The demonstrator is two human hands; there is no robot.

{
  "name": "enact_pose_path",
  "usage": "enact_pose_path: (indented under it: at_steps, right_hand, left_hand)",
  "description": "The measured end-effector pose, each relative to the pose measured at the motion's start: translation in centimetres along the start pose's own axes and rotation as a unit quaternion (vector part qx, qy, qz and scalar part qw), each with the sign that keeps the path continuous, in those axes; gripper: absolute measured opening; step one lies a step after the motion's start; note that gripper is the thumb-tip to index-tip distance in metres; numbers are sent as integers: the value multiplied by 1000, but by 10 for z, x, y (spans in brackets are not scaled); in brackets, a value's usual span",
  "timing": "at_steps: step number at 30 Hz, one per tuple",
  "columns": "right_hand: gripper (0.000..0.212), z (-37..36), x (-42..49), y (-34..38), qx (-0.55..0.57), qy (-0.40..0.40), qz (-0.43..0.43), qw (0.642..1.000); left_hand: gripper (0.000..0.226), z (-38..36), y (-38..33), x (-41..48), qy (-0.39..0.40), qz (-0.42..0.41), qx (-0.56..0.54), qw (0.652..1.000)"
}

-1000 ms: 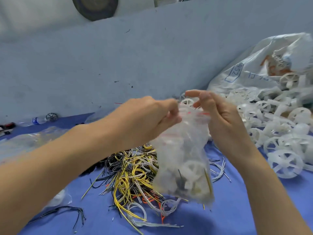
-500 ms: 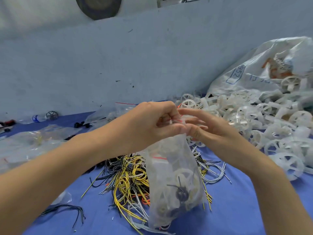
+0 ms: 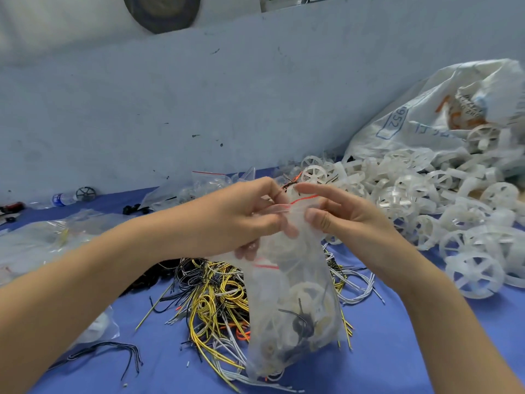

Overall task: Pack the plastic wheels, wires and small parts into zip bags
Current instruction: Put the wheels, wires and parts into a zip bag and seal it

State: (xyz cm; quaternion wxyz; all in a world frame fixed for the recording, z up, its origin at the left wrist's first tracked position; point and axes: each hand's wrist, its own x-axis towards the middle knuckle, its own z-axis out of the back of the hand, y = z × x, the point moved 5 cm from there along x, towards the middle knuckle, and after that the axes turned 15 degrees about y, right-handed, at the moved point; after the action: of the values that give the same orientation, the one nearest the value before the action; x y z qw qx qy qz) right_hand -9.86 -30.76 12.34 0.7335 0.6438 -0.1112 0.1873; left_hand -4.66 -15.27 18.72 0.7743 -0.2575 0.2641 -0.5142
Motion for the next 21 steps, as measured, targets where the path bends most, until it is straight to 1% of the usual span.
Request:
enact_pose_path:
  at_steps: [2, 4, 6, 8, 11, 14, 17, 19, 21]
  right_hand:
    - [35, 7, -1, -1, 5, -40, 6, 999]
    - [33, 13, -1, -3, 10, -70, 7, 997]
    - [30, 15, -1, -6, 15, -84, 1, 996]
    - [24, 14, 0, -9, 28, -93, -9, 995]
    - [18, 15, 1, -13, 55, -118, -26, 991]
    - [18, 17, 1, -16, 77, -138, -28, 987]
    - [15, 16, 2, -15, 62, -154, -22, 986]
    - [16, 14, 2, -13, 53, -162, -17, 985]
    - [17, 12, 3, -13, 49, -165, -12, 985]
  left_hand:
    - [6, 0, 8, 0, 38, 57, 25, 997]
    - [12, -1, 12, 1, 71, 103, 44, 991]
    - [13, -2, 10, 6, 75, 106, 41, 991]
    - [15, 2, 5, 12, 31, 77, 48, 995]
    - [23, 15, -2, 14, -38, 52, 107, 992]
    - [26, 24, 0, 12, -64, 74, 157, 983]
    - [30, 26, -2, 15, -113, 86, 248, 958]
    - [39, 18, -6, 22, -107, 88, 285, 948]
    - [38, 7, -8, 31, -86, 86, 284, 951]
